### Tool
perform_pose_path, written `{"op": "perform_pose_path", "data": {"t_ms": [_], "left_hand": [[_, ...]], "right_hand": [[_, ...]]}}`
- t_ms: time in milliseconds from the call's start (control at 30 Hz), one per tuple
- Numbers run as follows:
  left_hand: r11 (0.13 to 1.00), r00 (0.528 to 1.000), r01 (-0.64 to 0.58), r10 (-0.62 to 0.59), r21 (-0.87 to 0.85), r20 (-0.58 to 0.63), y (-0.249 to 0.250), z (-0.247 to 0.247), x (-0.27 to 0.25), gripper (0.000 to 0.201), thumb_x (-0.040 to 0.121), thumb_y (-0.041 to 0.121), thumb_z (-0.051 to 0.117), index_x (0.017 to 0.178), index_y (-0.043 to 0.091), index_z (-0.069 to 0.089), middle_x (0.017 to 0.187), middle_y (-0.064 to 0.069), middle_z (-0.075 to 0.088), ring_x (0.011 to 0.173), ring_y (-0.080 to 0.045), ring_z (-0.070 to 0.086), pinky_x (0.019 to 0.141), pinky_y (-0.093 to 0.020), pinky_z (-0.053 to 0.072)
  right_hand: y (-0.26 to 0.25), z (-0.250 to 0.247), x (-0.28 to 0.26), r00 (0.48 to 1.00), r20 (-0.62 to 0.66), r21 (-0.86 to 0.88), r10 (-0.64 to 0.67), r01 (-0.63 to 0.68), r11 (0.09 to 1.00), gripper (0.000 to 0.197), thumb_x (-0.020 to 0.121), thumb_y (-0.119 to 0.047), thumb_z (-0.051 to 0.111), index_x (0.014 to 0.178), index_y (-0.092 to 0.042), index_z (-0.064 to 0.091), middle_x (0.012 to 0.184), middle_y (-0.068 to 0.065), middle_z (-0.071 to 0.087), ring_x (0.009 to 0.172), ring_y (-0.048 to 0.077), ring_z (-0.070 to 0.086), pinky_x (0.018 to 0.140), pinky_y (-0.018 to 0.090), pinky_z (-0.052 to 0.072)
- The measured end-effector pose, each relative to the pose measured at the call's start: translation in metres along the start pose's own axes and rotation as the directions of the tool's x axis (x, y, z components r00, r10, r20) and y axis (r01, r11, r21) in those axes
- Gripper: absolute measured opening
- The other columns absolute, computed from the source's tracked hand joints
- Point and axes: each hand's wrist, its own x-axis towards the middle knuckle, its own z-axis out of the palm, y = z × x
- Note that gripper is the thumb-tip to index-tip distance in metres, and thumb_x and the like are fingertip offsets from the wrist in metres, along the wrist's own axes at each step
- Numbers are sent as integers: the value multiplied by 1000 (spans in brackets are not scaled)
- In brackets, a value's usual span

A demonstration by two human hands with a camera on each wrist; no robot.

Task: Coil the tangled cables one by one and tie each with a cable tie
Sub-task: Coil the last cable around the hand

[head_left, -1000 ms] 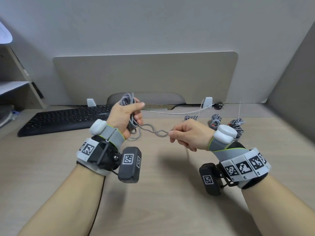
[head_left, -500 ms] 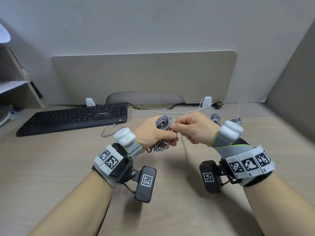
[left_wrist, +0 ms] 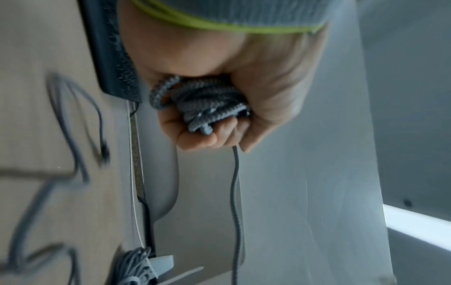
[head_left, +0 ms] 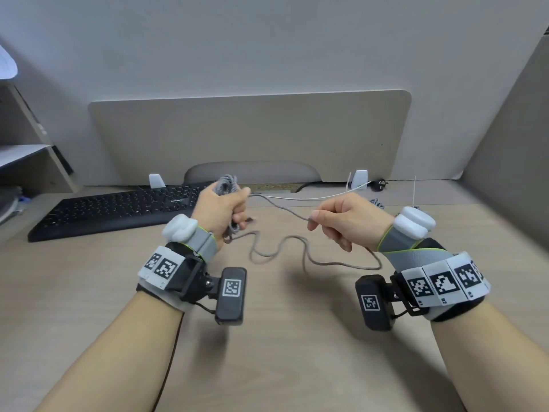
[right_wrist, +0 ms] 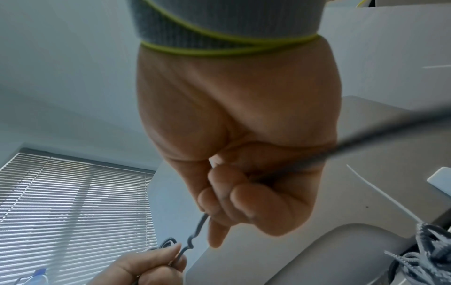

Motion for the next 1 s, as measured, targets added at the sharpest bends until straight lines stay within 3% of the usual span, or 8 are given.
{"op": "perform_pose_path", "data": {"t_ms": [133, 267, 333, 433, 633, 767, 900, 1000], "left_hand": [[998, 998, 51, -49, -38, 41, -1, 4, -5, 25, 94, 16, 64, 76, 20, 46, 47, 6, 29, 38, -10, 27, 40, -19, 32], [994, 994, 74, -67, -82, 81, -9, 23, -12, 11, 93, 10, 64, 90, 15, 54, 51, 0, 41, 39, -12, 36, 40, -21, 36], [993, 992, 83, -75, -82, 104, -12, 27, -12, 9, 93, 9, 63, 98, 12, 56, 52, -1, 47, 39, -12, 40, 40, -22, 39], [991, 971, 132, -126, -14, 201, -20, 37, -20, 7, 93, 13, 64, 93, 11, 58, 54, -2, 52, 39, -12, 45, 40, -22, 43], [994, 970, 101, -92, -30, 225, -31, 48, -26, 44, 75, 46, 71, 86, 7, 53, 56, -5, 52, 44, -19, 49, 47, -27, 46], [996, 980, 88, -83, -21, 183, -32, 48, -25, 56, 74, 56, 75, 77, 6, 53, 58, -10, 49, 45, -22, 48, 48, -28, 45], [995, 982, 79, -68, -56, 176, -34, 47, -20, 47, 62, 47, 83, 78, 13, 55, 65, -11, 51, 54, -23, 48, 63, -39, 45], [993, 977, 92, -74, -78, 201, -35, 46, -19, 41, 63, 40, 84, 78, 14, 55, 67, -11, 52, 57, -23, 48, 64, -40, 44]], "right_hand": [[3, 6, 5, 1000, -22, 76, 8, -6, 997, 24, 99, -17, 52, 87, -4, 69, 57, 2, 41, 46, 16, 32, 43, 25, 30], [5, 9, 8, 997, -74, 61, -4, 8, 998, 22, 98, -22, 53, 84, -16, 71, 61, 4, 36, 52, 19, 31, 44, 24, 30], [5, 8, 8, 996, -82, 73, -34, 40, 997, 22, 98, -20, 53, 83, -16, 68, 59, 3, 34, 53, 20, 30, 44, 24, 29], [1, 10, 6, 994, -93, 116, -62, 72, 991, 24, 99, -18, 51, 81, -13, 65, 53, -7, 35, 49, 17, 28, 44, 24, 26], [-10, 18, -1, 992, -23, -63, -126, 124, 990, 23, 98, -20, 53, 81, -10, 65, 50, -9, 37, 43, 10, 30, 43, 23, 28], [-18, 30, -3, 977, 15, -226, -213, 211, 951, 26, 96, -19, 56, 77, -5, 68, 46, -10, 37, 42, 7, 34, 46, 16, 25], [-20, 40, -2, 973, 27, -300, -229, 227, 927, 23, 94, -14, 58, 78, -1, 68, 44, -19, 51, 47, -1, 47, 50, 14, 32], [-18, 42, 0, 971, 14, -289, -239, 233, 928, 23, 93, -18, 59, 79, -2, 68, 53, -8, 53, 49, 5, 44, 51, 19, 31]]}}
